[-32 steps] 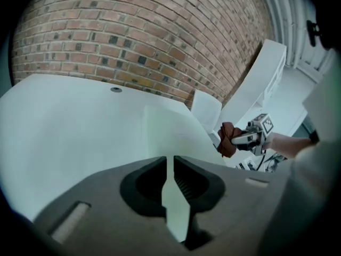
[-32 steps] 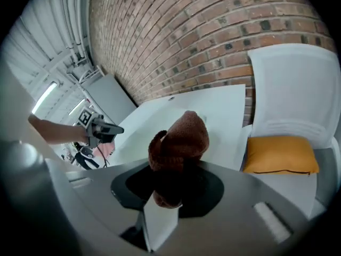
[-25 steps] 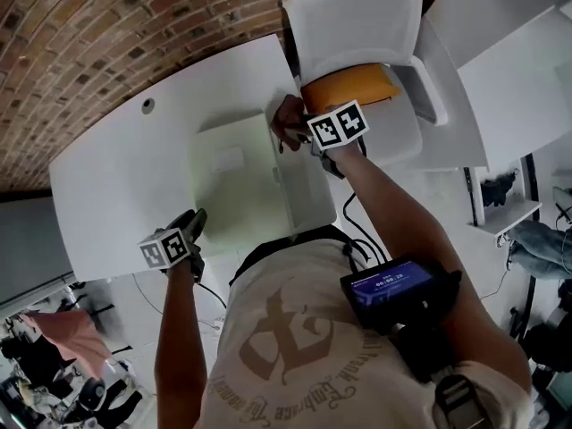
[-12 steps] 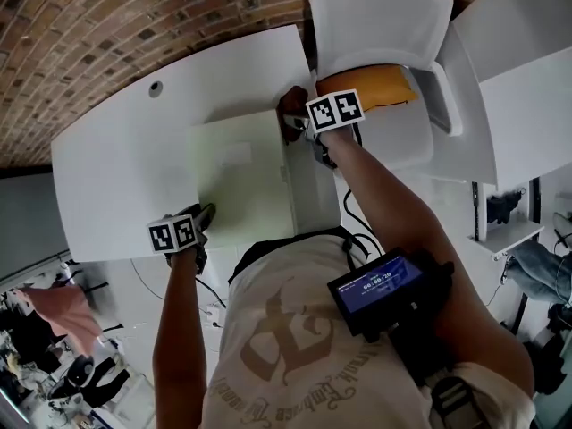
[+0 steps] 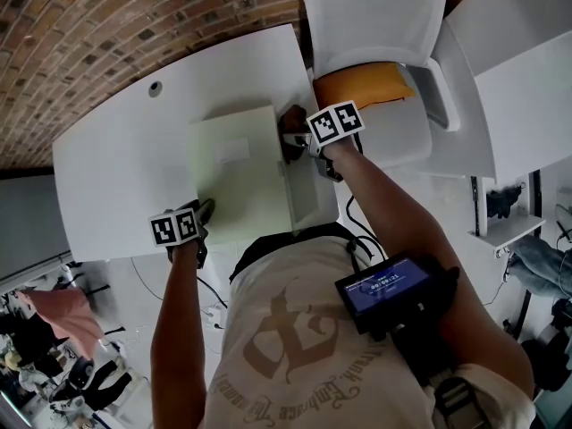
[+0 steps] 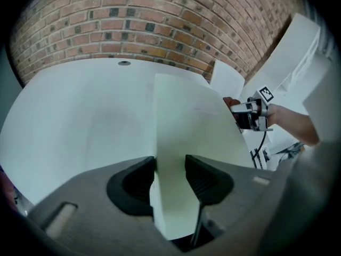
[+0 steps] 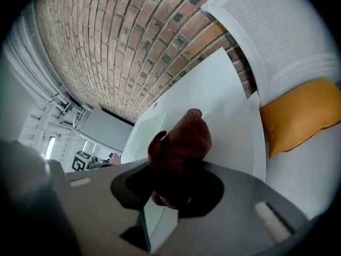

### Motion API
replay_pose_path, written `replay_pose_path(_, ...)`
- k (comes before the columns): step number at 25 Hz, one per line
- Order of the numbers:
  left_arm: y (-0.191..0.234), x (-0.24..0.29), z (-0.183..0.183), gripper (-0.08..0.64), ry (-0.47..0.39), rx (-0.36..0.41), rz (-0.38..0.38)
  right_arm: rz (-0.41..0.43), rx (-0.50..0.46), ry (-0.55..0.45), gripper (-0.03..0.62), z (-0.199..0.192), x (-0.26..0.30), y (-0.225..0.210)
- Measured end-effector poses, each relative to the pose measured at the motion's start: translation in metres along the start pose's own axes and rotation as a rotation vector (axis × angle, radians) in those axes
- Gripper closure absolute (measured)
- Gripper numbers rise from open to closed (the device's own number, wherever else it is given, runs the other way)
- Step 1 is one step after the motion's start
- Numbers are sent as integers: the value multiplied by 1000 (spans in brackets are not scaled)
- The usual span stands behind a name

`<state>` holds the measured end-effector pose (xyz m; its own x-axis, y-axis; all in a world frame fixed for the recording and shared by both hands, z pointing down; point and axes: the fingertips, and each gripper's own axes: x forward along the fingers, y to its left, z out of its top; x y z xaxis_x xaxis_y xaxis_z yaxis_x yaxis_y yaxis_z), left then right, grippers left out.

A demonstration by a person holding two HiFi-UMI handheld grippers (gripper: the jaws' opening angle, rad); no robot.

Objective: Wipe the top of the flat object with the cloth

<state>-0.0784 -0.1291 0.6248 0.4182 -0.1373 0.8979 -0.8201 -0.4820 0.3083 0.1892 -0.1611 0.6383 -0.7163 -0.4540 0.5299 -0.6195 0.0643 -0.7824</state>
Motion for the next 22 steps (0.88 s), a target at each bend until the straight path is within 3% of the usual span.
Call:
replay_pose_path(8, 3, 2, 2, 368, 6, 0, 23, 46, 45, 1, 485, -69, -8, 23)
replay_pose_path(22, 3, -2, 1, 364, -41, -43, -76, 20, 94, -37, 485, -172, -22, 58)
